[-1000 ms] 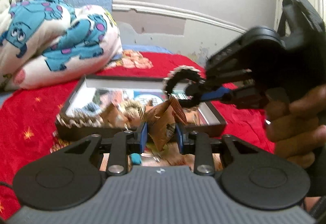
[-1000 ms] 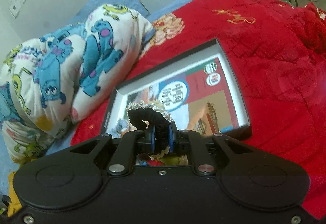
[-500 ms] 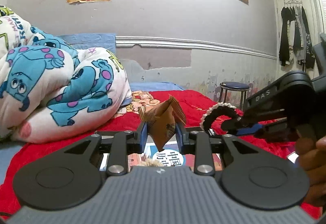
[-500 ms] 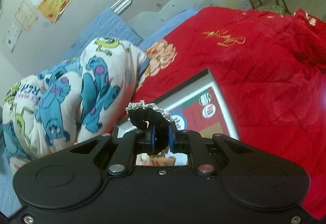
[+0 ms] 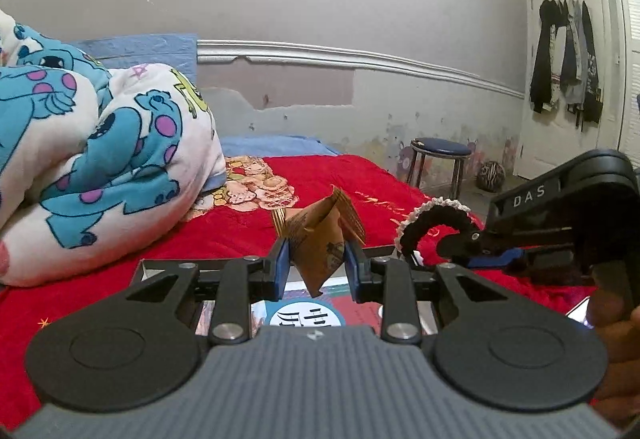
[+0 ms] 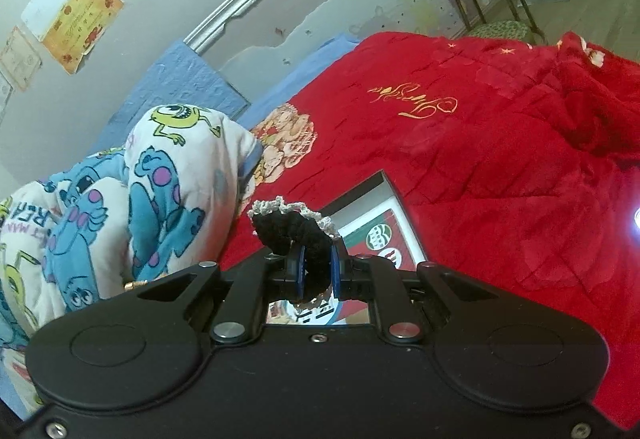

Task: Organize objects
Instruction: 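Lift the scrunchie and paper packet and carry both over the box lid, then lower both items into the box lid and open both grippers, then move the left gripper back and grasp a blue binder clip, then grasp a second blue binder clip with the right gripper while the left holds its clip, then carry both blue binder clips over the box lid and lower them, then open both grippers to drop the binder clips into the box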

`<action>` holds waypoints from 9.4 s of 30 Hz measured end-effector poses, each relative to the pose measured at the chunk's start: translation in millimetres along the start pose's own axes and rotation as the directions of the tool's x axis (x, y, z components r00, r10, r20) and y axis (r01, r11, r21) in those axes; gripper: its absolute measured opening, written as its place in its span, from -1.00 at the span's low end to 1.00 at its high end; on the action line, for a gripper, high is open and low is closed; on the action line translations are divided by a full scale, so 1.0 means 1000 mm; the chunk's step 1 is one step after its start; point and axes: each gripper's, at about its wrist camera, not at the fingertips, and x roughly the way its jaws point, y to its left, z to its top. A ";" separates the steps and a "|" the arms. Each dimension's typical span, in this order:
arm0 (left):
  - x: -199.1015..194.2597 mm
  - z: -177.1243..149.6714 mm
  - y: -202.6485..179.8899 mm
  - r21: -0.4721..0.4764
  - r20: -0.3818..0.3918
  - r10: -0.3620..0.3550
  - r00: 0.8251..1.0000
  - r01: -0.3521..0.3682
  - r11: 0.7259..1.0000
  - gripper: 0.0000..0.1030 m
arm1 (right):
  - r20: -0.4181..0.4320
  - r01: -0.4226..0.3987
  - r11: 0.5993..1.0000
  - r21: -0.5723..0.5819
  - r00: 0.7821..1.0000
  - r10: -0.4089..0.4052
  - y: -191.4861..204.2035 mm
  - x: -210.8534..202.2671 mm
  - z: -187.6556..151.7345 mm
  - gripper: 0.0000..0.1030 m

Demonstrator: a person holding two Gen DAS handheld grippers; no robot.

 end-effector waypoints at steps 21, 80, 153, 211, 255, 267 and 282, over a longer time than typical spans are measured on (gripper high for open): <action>0.040 -0.042 0.014 -0.025 -0.125 -0.043 0.991 0.040 0.999 -0.35 | -0.024 0.152 0.979 -0.133 0.987 -0.156 -0.002 0.030 -0.035 -0.75; -0.052 -0.037 0.019 0.000 -0.115 0.005 0.993 -0.005 1.000 0.53 | -0.115 -0.084 0.951 -0.298 0.992 0.051 0.031 -0.020 -0.074 0.25; -0.036 -0.101 0.046 -0.032 -0.436 0.272 0.858 -0.317 0.948 -0.61 | -0.341 -0.113 0.897 -0.428 0.939 -0.045 0.045 0.040 -0.142 0.19; -0.056 -0.063 0.062 -0.062 -0.316 0.181 0.931 -0.211 0.975 -0.61 | -0.296 -0.098 0.871 -0.481 0.953 -0.056 0.089 0.020 -0.134 -0.81; 0.064 -0.037 0.114 -0.138 -0.273 0.095 0.957 -0.136 0.981 -0.60 | -0.131 0.099 0.940 -0.328 0.980 -0.149 0.079 0.125 -0.049 -0.81; 0.069 -0.046 0.105 -0.111 -0.302 0.096 0.949 -0.135 0.985 -0.58 | -0.158 0.106 0.918 -0.382 0.971 -0.178 0.083 0.133 -0.071 -0.81; 0.058 -0.041 0.110 -0.145 -0.254 0.036 0.966 -0.075 0.987 0.56 | -0.125 0.037 0.948 -0.318 0.989 -0.080 0.087 0.111 -0.061 -0.17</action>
